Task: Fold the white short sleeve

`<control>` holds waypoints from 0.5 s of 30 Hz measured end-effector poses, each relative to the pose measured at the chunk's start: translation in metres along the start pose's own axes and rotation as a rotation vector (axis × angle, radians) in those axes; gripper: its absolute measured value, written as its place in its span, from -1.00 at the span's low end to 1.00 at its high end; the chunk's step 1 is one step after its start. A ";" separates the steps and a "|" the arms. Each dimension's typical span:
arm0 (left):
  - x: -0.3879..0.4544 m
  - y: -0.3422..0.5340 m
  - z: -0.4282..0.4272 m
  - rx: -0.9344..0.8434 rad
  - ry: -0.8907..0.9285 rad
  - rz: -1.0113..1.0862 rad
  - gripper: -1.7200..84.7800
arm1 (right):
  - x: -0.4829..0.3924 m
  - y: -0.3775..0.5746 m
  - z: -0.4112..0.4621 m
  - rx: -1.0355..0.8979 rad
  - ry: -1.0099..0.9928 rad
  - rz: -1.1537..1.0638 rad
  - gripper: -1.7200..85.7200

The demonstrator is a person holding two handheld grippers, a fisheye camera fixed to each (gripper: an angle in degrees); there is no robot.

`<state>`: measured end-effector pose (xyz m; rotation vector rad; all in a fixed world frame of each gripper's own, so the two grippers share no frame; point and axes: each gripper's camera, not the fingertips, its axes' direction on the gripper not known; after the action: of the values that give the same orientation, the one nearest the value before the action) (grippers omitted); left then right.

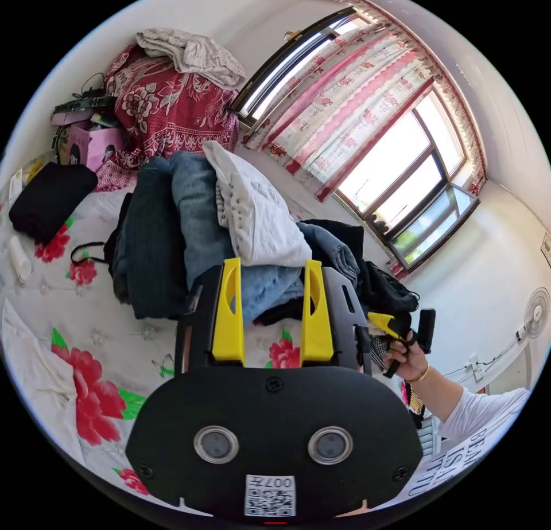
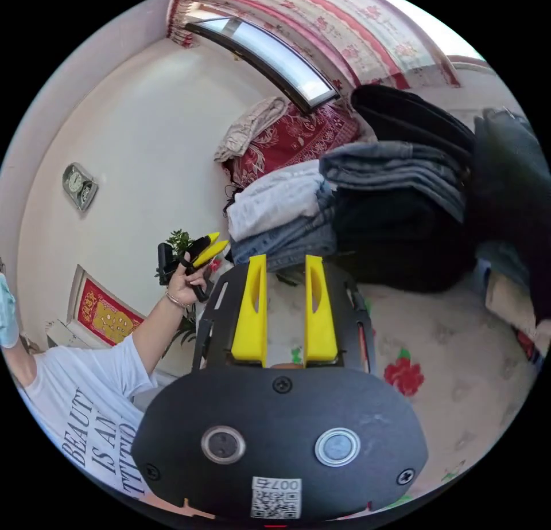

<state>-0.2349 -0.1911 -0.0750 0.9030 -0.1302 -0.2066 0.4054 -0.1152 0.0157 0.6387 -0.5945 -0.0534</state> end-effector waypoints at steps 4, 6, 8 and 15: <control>-0.017 -0.027 0.024 -0.056 -0.002 0.013 -0.59 | 0.017 -0.066 0.058 -0.019 0.026 0.012 -0.78; -0.022 -0.034 0.032 -0.074 -0.001 0.017 -0.60 | 0.037 -0.089 0.099 -0.052 0.012 0.053 -0.78; -0.026 -0.039 0.037 -0.077 0.004 0.023 -0.64 | 0.047 -0.097 0.125 -0.069 0.029 0.058 -0.79; -0.030 -0.038 0.028 -0.046 0.053 -0.001 -0.83 | 0.035 -0.099 0.122 -0.057 -0.012 -0.014 -0.90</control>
<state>-0.2739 -0.2283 -0.0882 0.8621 -0.0757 -0.1856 0.3818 -0.2691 0.0546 0.5880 -0.5985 -0.0872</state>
